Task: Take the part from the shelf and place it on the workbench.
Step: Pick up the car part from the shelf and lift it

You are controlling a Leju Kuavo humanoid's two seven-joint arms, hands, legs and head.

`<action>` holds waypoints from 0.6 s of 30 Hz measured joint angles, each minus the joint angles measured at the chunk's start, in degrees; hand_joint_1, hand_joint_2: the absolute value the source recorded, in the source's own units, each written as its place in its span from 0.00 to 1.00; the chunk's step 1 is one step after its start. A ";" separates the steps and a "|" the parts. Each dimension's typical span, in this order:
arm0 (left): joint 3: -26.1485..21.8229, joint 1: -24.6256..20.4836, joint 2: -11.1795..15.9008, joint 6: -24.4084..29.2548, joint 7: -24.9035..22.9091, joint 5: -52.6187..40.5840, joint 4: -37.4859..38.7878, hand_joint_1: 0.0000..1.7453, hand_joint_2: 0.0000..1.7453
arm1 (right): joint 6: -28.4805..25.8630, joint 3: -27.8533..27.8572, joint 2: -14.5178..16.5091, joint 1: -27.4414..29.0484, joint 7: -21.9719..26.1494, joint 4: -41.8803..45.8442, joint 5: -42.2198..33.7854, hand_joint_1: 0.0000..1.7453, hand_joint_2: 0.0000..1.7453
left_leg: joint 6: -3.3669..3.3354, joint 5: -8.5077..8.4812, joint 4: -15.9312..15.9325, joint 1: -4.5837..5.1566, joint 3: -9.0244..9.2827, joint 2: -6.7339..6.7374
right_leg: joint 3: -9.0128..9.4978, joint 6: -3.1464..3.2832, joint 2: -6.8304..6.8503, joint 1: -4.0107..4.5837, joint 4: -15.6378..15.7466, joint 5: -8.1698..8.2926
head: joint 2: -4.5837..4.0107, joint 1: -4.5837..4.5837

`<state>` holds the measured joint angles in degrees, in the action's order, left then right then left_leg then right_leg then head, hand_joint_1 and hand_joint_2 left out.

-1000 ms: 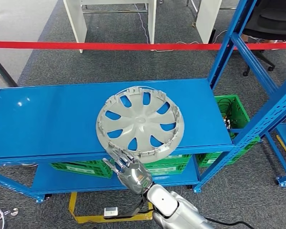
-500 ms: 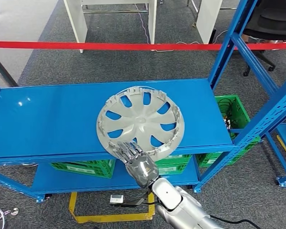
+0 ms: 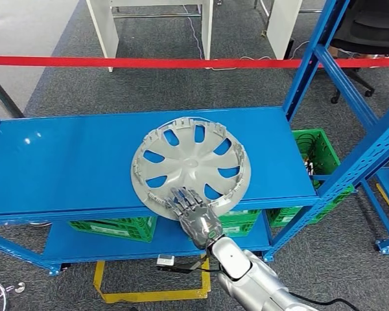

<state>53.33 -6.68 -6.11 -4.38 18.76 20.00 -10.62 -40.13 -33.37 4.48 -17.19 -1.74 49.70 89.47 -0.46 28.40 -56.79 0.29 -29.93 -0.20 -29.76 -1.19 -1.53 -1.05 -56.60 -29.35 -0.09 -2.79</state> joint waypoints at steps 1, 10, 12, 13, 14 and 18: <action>0.00 0.00 0.00 0.01 0.01 0.00 0.00 0.00 0.00 | 0.00 0.04 0.00 -0.14 -0.03 -0.27 -0.04 0.00 1.00 | 0.00 0.00 0.00 0.00 0.00 0.00 | 0.00 0.00 0.00 0.00 0.00 0.00 | 0.00 -0.01; 0.00 0.03 -0.01 0.32 0.01 0.37 0.00 0.00 0.00 | 0.00 2.61 0.02 -0.85 1.01 -1.69 -1.38 0.00 1.00 | -0.01 -0.01 0.00 0.01 0.01 0.00 | 0.02 -0.01 0.01 -0.01 0.00 0.01 | 0.00 0.00; 0.00 0.04 -0.01 0.37 0.01 0.39 0.00 0.00 0.00 | 0.00 3.07 0.02 -0.93 1.13 -1.87 -1.49 0.29 1.00 | -0.01 -0.01 0.00 0.01 0.01 0.00 | 0.02 -0.01 0.01 -0.01 0.00 0.01 | 0.00 0.01; 0.00 0.05 -0.01 0.39 0.01 0.40 0.00 0.00 0.00 | -0.01 3.29 0.02 -0.96 1.19 -1.96 -1.52 0.54 1.00 | -0.01 -0.01 0.00 0.01 0.01 0.00 | 0.02 -0.01 0.01 -0.01 0.00 0.01 | 0.00 0.01; 0.00 0.05 -0.02 0.45 0.01 0.42 0.00 0.00 0.00 | -0.01 3.56 0.02 -0.98 1.26 -2.04 -1.55 0.79 1.00 | -0.01 -0.01 0.00 0.01 0.01 0.00 | 0.02 -0.01 0.01 -0.01 0.00 0.01 | 0.00 0.01; 0.00 0.08 -0.09 0.86 0.01 0.55 0.00 0.00 0.00 | -0.03 4.38 0.04 -1.02 2.17 -2.16 -1.59 1.00 1.00 | -0.01 -0.02 0.00 0.01 0.01 0.00 | 0.03 -0.01 0.01 -0.01 0.00 0.02 | 0.00 0.01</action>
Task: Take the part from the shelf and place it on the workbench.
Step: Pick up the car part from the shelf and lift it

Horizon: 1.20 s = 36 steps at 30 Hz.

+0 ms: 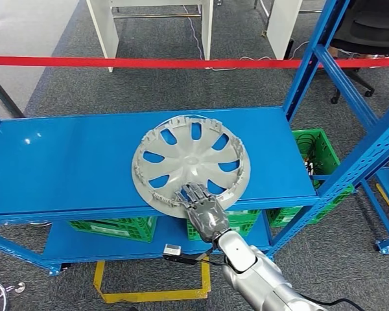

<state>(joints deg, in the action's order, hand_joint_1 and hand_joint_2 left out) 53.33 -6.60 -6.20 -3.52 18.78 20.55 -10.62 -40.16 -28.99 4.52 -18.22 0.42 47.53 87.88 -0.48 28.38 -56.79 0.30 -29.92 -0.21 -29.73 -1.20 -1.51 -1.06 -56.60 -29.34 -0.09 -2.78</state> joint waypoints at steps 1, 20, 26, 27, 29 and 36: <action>0.00 0.01 -0.01 0.07 0.00 0.05 0.00 0.00 0.00 | -0.01 0.11 0.01 0.03 0.37 0.07 -0.07 1.00 1.00 | 0.00 0.00 0.00 0.00 0.00 0.00 | 0.00 0.00 0.00 0.00 0.00 0.00 | 0.00 0.00; -0.39 0.68 -0.09 2.01 1.53 2.12 0.00 0.00 0.00 | -0.06 4.79 5.00 13.30 24.25 27.54 -4.17 1.00 1.00 | 0.01 0.01 0.01 -0.04 -0.15 -0.03 | -0.16 0.01 0.02 0.04 -0.01 -0.03 | 0.00 0.02; -0.66 0.72 -0.17 2.10 1.53 2.12 0.00 0.00 0.00 | 0.04 6.86 7.30 17.14 31.42 36.47 -5.82 1.00 1.00 | 0.01 -0.03 0.01 -0.03 -0.24 -0.12 | -0.17 0.02 0.16 0.02 -0.02 -0.01 | 0.00 0.00; -0.68 0.73 -0.18 2.16 1.51 2.11 0.00 0.00 0.00 | 0.05 7.60 7.99 17.97 34.38 38.33 -6.56 1.00 1.00 | 0.00 -0.04 0.01 -0.02 -0.26 -0.14 | -0.18 0.01 0.18 0.01 -0.02 -0.01 | 0.00 -0.01; -0.72 0.71 -0.19 2.38 1.39 2.09 0.00 0.00 0.00 | 0.07 8.58 9.08 19.09 38.17 42.66 -7.49 1.00 1.00 | 0.00 -0.04 0.00 0.00 -0.28 -0.14 | -0.20 0.00 0.17 0.00 -0.02 0.01 | 0.00 -0.01; -0.74 0.62 -0.23 3.09 1.22 1.68 0.00 0.00 0.00 | 0.11 7.11 9.90 19.84 39.39 53.97 -7.49 1.00 1.00 | 0.00 -0.04 0.00 0.01 -0.28 -0.14 | -0.23 0.00 0.16 0.00 -0.01 0.01 | 0.00 -0.01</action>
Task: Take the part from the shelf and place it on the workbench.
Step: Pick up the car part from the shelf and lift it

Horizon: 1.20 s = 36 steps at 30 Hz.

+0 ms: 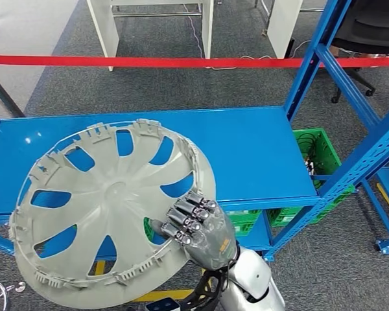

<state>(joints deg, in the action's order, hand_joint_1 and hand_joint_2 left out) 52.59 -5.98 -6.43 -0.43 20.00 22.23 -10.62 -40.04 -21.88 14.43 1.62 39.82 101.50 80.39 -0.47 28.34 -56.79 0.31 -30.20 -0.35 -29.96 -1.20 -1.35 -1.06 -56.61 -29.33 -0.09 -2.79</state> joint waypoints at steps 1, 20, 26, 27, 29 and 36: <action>0.00 -0.01 0.00 0.08 0.00 -0.04 0.00 0.00 0.00 | 0.00 -0.35 -0.01 0.04 0.01 0.89 -0.07 1.00 1.00 | 0.00 0.00 0.00 0.00 0.00 0.00 | -0.01 0.00 0.00 0.00 0.00 0.00 | 0.00 0.00; 0.00 -0.06 -0.20 1.87 -0.77 -0.07 0.00 0.00 0.00 | 0.09 -2.16 -0.22 0.25 -0.03 5.68 -4.22 1.00 1.00 | 0.00 -0.01 0.00 -0.01 0.00 0.00 | 0.00 0.00 0.01 0.00 -0.01 0.00 | 0.00 0.03; -0.02 -0.05 -0.20 2.07 -0.78 -0.03 0.00 0.00 0.00 | 0.11 -2.16 -0.22 0.38 -0.05 6.31 -4.32 1.00 1.00 | 0.00 0.00 0.00 -0.01 0.00 0.00 | 0.00 0.00 0.01 0.01 -0.01 0.00 | 0.00 0.03; -0.02 -0.05 -0.18 2.11 -0.79 -0.02 0.00 0.00 0.00 | 0.11 -2.16 -0.22 0.40 -0.06 6.36 -4.32 1.00 1.00 | -0.04 0.02 -0.13 0.06 -0.03 0.00 | 0.00 -0.06 0.01 -0.05 0.04 0.04 | 0.00 0.04; -0.03 -0.06 -0.13 2.25 -0.83 0.02 0.00 0.00 0.00 | 0.11 -2.16 -0.22 0.47 -0.06 6.43 -4.32 1.00 1.00 | -0.19 0.11 -0.43 0.16 -0.12 -0.02 | -0.02 -0.20 0.01 -0.15 0.09 0.11 | 0.00 0.06; -0.20 -0.04 0.16 3.03 -0.06 0.15 0.00 0.00 0.00 | 0.13 -1.95 -0.22 0.74 -0.20 7.08 -5.29 1.00 1.00 | -1.56 -1.34 0.84 -0.28 -0.27 0.55 | -2.65 -1.06 0.62 -0.12 -5.05 -3.90 | 0.00 -0.16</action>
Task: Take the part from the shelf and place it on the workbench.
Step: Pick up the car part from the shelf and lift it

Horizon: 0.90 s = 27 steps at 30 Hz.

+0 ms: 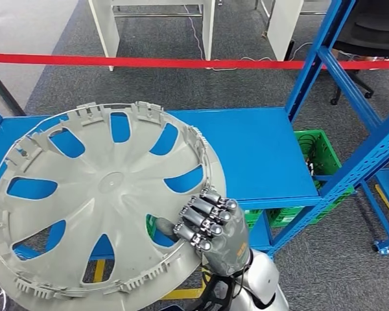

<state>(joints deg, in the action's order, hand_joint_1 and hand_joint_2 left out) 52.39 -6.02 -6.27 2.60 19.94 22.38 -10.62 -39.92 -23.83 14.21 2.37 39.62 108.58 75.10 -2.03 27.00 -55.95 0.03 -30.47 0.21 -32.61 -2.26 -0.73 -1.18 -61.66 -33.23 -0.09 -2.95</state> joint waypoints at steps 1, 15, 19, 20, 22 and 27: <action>-0.02 0.08 0.15 0.02 0.36 0.01 0.00 0.00 0.00 | 0.01 0.09 0.00 0.08 -0.01 0.15 -0.29 1.00 1.00 | -0.11 -0.10 -0.01 0.01 -0.19 0.13 | -1.50 -0.06 0.13 0.02 -3.78 -2.06 | 0.00 -0.08; -0.10 0.36 1.27 1.14 1.33 0.23 0.02 0.00 0.00 | 0.04 1.11 0.16 0.88 0.01 1.58 -2.28 1.00 1.00 | 3.53 4.11 -7.23 -0.28 -4.73 0.28 | 1.63 2.28 0.51 -0.22 3.41 3.54 | 0.00 0.06; -0.10 0.33 1.38 1.76 1.32 0.20 0.02 0.00 0.00 | 0.05 1.73 0.22 1.48 0.01 2.16 -3.30 1.00 1.00 | 3.95 9.71 -17.80 -0.41 -6.53 0.22 | -0.36 2.93 0.70 0.08 3.26 5.01 | -0.01 0.14; -0.10 0.33 1.42 1.95 1.31 0.20 0.02 0.00 0.00 | 0.05 1.85 0.22 1.69 -0.01 2.32 -3.60 1.00 1.00 | 3.84 8.58 -16.70 -0.42 -5.25 0.21 | -0.85 2.91 0.69 0.12 3.20 5.37 | 0.00 0.14; -0.13 0.26 1.51 2.23 1.29 0.23 0.02 0.00 0.00 | 0.05 2.14 0.22 2.23 -0.03 2.66 -4.02 1.00 1.00 | 3.39 5.40 -9.67 -0.40 -0.53 0.07 | -1.65 2.69 0.62 0.17 3.11 6.07 | 0.00 0.15; -0.63 0.13 1.61 2.78 1.28 0.55 0.02 0.00 0.00 | 0.05 3.18 0.21 3.51 -0.08 3.55 -4.46 1.00 1.00 | 2.13 3.72 -0.28 -0.09 3.75 -0.29 | -2.94 1.01 0.64 0.33 3.40 8.24 | 0.00 0.08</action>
<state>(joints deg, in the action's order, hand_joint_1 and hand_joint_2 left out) 51.76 -5.89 -4.66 5.38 21.22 22.92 -10.60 -39.87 -20.65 14.42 5.87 39.54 112.13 70.64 0.10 30.72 -56.23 -0.06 -26.72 -0.09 -35.55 -1.25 -0.09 -0.85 -58.25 -25.00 -0.09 -2.86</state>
